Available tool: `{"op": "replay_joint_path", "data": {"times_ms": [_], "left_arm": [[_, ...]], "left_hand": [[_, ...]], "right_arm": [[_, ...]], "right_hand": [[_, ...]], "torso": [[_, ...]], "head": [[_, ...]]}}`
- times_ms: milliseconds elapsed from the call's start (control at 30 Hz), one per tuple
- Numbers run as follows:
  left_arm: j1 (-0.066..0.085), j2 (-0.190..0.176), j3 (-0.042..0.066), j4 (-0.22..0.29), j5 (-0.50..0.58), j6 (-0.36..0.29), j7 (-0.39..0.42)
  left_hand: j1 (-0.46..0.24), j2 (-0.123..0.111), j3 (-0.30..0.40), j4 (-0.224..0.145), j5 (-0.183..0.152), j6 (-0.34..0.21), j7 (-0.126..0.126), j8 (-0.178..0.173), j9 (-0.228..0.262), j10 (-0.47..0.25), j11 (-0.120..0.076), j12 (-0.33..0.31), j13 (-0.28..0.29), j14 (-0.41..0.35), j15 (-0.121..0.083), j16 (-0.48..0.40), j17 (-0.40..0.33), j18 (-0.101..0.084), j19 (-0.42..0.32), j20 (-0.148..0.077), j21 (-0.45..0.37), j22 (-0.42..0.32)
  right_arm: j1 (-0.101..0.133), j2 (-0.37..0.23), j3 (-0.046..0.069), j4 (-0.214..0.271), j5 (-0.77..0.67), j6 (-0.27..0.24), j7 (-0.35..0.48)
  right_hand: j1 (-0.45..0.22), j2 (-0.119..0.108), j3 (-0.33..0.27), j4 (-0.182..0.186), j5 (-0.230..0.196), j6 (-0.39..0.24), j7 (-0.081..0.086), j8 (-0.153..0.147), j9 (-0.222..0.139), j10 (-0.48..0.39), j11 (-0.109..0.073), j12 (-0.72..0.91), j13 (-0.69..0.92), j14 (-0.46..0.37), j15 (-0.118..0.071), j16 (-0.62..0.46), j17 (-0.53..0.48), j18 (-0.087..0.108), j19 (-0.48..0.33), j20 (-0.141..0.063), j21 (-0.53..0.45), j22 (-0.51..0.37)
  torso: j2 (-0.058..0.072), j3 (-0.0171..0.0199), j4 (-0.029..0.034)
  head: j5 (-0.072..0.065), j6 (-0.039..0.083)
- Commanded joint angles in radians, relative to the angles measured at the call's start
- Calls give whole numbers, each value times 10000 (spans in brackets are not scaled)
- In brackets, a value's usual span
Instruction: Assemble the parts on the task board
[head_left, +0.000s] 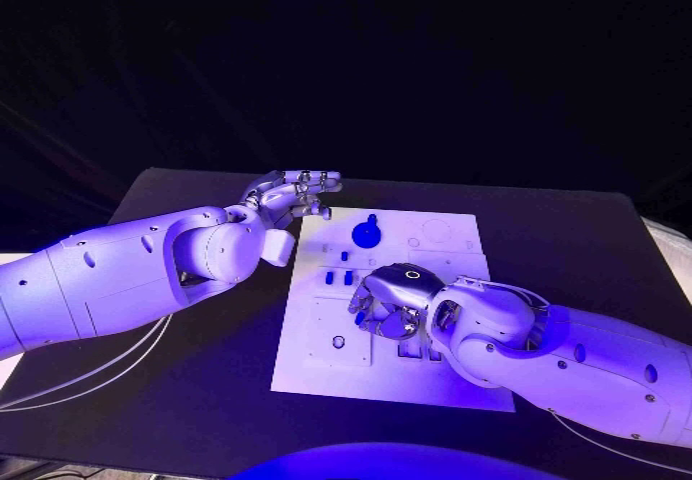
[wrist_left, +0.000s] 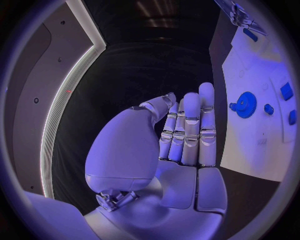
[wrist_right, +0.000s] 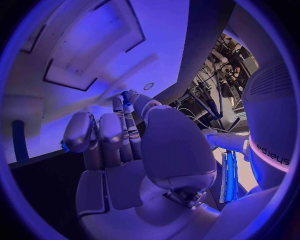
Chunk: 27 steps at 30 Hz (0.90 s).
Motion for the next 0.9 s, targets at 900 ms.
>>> {"op": "replay_joint_path", "data": {"times_ms": [900], "left_arm": [[3,8,7,-51,-67,251,-21]], "left_hand": [[-17,77,-80,-12,-62,-31,-15,60,-15,-81,-7,80,-14,-62,-2,-35,-25,111,-10,-1,-49,-23]], "right_arm": [[83,-894,17,986,220,-540,-172]], "right_hand": [[-4,-97,-137,-48,208,-147,-14,-17,9,-1,0,140,-6,88,71,-36,-32,98,3,42,-18,32]], "torso": [[-4,12,-10]], "head": [[-84,44]]}}
